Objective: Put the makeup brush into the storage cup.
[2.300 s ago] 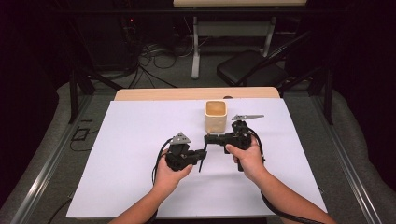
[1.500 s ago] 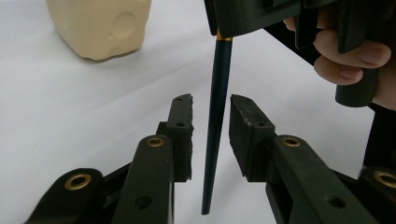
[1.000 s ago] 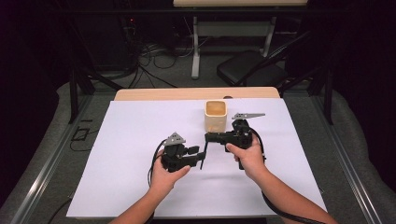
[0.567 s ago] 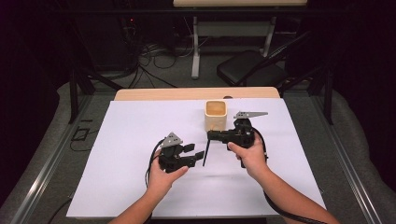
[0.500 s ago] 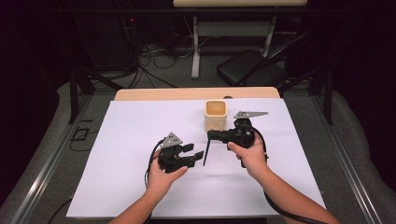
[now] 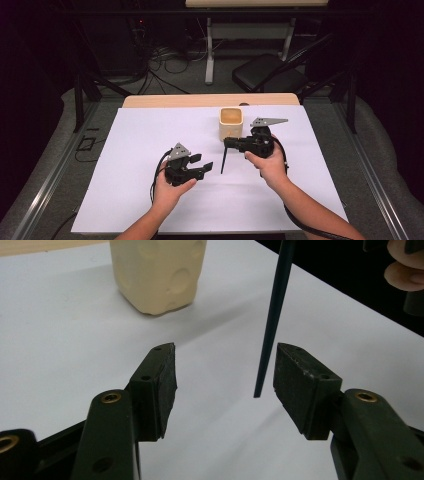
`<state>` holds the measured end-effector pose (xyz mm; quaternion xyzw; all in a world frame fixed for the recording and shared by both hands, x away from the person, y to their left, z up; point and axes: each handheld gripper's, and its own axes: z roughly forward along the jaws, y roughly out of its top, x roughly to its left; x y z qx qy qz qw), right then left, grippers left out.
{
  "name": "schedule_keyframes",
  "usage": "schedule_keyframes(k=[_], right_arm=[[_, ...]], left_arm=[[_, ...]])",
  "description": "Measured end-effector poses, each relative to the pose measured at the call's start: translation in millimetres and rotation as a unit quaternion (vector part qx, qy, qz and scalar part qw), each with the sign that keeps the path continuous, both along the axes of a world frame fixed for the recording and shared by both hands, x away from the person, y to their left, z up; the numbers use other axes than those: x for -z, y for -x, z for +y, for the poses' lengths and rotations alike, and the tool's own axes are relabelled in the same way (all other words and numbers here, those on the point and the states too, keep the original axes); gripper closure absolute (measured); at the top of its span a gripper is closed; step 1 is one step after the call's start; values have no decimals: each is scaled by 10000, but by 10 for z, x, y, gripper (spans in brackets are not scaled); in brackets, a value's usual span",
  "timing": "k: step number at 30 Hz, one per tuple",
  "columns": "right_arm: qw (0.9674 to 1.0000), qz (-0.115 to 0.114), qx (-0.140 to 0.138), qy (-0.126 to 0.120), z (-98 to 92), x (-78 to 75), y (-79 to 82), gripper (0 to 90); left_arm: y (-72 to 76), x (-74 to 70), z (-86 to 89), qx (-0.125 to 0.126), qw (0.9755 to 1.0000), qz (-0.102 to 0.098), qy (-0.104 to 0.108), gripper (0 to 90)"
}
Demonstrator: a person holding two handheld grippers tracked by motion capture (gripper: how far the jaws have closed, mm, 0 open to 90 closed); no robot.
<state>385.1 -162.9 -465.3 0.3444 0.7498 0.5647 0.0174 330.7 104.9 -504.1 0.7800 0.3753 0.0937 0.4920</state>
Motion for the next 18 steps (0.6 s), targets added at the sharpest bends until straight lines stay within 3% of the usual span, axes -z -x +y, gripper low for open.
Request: schedule_keyframes(k=[18], right_arm=[[9985, -385, 141, 363, -46, -79, 5, 836]], left_arm=[[27, 35, 3, -46, 9995, -113, -288, 382]])
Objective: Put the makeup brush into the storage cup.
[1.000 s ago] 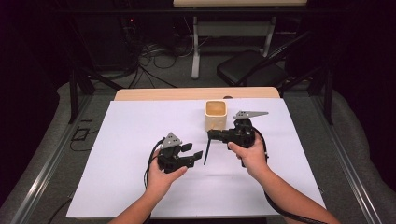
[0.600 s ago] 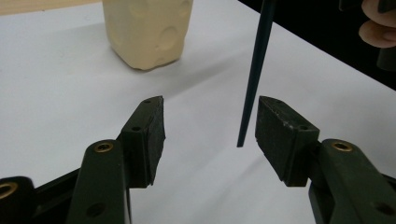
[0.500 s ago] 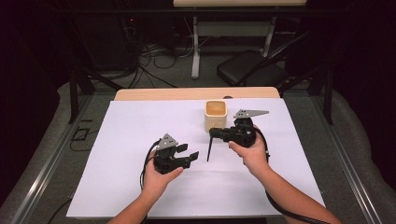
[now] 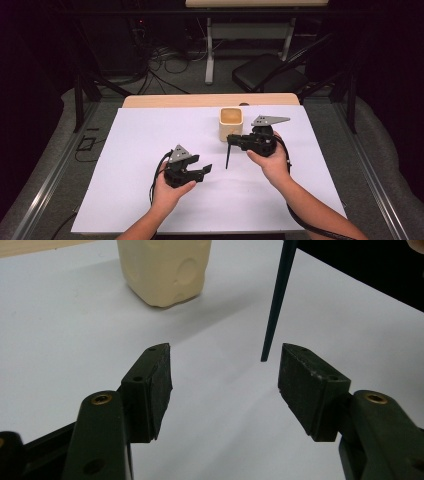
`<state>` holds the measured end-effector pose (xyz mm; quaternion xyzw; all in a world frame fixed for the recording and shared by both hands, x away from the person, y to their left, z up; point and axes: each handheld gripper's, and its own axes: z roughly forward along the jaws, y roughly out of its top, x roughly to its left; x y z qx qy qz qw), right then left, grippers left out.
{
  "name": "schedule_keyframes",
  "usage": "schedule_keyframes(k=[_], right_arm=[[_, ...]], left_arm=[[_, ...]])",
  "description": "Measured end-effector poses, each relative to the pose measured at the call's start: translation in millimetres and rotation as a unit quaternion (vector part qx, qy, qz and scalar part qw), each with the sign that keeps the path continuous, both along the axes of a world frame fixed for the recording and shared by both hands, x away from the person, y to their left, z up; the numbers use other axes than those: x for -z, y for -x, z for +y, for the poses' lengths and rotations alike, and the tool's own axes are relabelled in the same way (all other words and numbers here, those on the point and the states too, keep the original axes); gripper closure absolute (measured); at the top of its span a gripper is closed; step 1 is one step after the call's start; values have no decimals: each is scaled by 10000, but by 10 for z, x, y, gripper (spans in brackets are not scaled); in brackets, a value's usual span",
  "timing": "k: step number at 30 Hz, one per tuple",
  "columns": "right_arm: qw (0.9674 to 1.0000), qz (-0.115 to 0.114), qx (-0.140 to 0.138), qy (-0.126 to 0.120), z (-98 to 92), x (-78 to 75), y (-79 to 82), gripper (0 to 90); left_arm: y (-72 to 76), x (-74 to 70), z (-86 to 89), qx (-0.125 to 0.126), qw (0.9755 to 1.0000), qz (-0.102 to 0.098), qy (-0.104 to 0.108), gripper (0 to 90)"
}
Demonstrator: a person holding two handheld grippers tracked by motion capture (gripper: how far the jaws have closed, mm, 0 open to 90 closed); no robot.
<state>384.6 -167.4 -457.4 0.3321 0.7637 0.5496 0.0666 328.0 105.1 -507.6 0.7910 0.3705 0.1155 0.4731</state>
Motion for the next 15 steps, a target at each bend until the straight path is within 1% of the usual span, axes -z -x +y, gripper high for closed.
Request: schedule_keyframes(k=[2, 6, 10, 15], right_arm=[[10000, -55, 30, 36, -7, -6, -1, 836], [9999, -99, 70, 76, -19, -11, -2, 836], [9998, -134, 108, 85, -30, -13, -4, 836], [9997, -159, 147, 125, -55, -17, -5, 836]], left_arm=[[3, 0, -1, 2, 10000, -27, -33, 380], [11, -5, 0, -17, 10000, -51, -23, 379], [16, -6, 7, -46, 10000, -35, 7, 372], [14, -3, 30, -63, 10000, -40, -6, 366]])
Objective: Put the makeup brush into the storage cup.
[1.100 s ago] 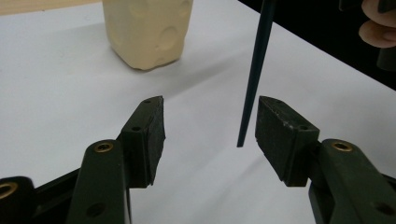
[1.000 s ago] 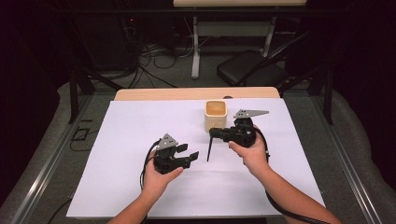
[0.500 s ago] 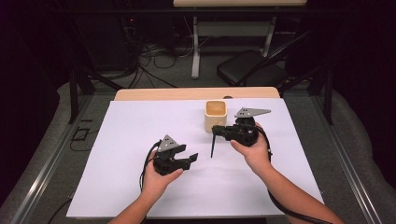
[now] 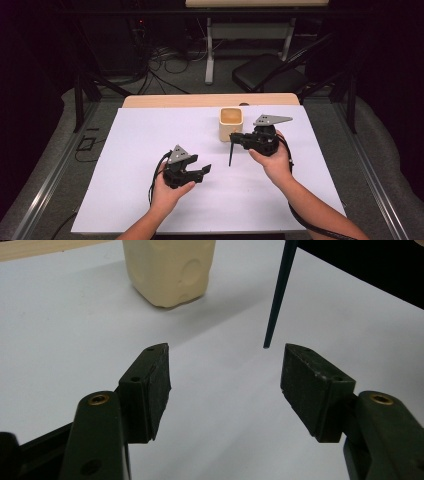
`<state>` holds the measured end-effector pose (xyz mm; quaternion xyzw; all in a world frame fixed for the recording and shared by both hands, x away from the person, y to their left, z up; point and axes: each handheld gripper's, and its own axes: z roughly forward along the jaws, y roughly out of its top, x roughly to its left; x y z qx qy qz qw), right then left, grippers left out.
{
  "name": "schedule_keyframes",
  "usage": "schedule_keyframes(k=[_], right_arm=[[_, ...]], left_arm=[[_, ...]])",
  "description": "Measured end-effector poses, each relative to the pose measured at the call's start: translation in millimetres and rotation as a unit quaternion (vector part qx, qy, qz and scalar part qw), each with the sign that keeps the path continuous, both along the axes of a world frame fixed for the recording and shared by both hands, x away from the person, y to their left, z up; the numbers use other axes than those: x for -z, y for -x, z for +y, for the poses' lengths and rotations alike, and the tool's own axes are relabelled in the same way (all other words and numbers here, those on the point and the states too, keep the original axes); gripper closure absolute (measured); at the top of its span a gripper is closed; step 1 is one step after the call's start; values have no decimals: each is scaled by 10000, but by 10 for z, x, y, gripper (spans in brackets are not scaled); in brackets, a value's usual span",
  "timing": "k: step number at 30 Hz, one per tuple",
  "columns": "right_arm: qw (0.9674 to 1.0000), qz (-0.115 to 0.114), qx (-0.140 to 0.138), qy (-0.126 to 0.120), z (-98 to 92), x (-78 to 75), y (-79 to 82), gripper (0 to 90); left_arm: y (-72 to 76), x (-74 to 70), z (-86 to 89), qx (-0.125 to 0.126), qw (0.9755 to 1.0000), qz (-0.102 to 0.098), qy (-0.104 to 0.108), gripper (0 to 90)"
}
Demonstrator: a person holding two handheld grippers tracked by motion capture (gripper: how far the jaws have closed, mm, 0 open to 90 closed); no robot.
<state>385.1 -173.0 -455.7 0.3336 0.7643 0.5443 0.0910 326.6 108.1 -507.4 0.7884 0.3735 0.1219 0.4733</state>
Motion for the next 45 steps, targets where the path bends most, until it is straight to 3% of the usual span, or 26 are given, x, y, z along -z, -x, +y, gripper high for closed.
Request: schedule_keyframes(k=[5, 21, 45], right_arm=[[10000, -30, 38, 36, -26, -5, -1, 836], [9997, -138, 159, 91, -88, -17, -4, 836], [9992, -195, 301, 167, -156, -43, -45, 836]], left_arm=[[-3, -1, 22, -21, 9999, 123, 55, 368], [32, -14, 76, -123, 9998, -42, -157, 343], [72, 54, 178, -276, 9995, -18, -143, 294]])
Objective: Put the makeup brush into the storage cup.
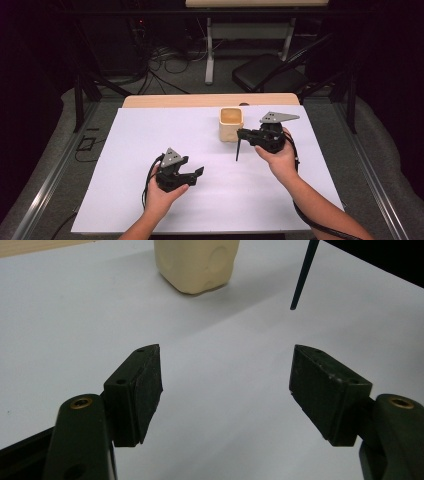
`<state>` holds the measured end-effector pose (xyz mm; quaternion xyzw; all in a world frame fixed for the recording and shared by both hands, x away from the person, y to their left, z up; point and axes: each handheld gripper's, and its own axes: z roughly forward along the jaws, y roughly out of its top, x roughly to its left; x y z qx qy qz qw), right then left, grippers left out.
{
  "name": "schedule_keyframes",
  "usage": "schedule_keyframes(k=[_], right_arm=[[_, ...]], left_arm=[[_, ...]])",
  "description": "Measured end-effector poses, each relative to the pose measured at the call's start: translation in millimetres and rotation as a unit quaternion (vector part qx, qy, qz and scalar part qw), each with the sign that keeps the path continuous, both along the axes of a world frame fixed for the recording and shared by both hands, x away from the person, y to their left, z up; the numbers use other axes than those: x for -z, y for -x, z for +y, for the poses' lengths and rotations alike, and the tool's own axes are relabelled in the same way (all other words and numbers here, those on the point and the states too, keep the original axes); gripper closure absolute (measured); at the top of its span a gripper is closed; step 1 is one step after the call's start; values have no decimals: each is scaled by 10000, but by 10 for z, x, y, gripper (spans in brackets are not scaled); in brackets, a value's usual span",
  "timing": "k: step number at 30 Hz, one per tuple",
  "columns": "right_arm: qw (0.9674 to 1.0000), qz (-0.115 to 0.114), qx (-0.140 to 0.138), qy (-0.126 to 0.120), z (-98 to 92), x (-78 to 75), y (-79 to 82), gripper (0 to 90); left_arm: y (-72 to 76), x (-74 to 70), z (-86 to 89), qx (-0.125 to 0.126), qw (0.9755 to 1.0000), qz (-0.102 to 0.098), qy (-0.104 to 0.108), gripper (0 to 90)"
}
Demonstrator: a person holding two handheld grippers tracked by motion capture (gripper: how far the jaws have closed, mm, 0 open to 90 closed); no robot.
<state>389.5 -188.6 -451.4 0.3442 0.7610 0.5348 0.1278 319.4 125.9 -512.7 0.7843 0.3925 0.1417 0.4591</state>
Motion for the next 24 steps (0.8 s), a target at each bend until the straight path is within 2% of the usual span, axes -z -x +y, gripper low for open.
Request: schedule_keyframes(k=[12, 24], right_arm=[[9999, -40, 143, 78, -48, -41, -72, 836], [9995, -65, 279, 118, -109, -91, -127, 836]], left_arm=[[16, 23, 74, -70, 9999, 42, 89, 295], [38, 43, 94, -72, 10000, 8, 52, 295]])
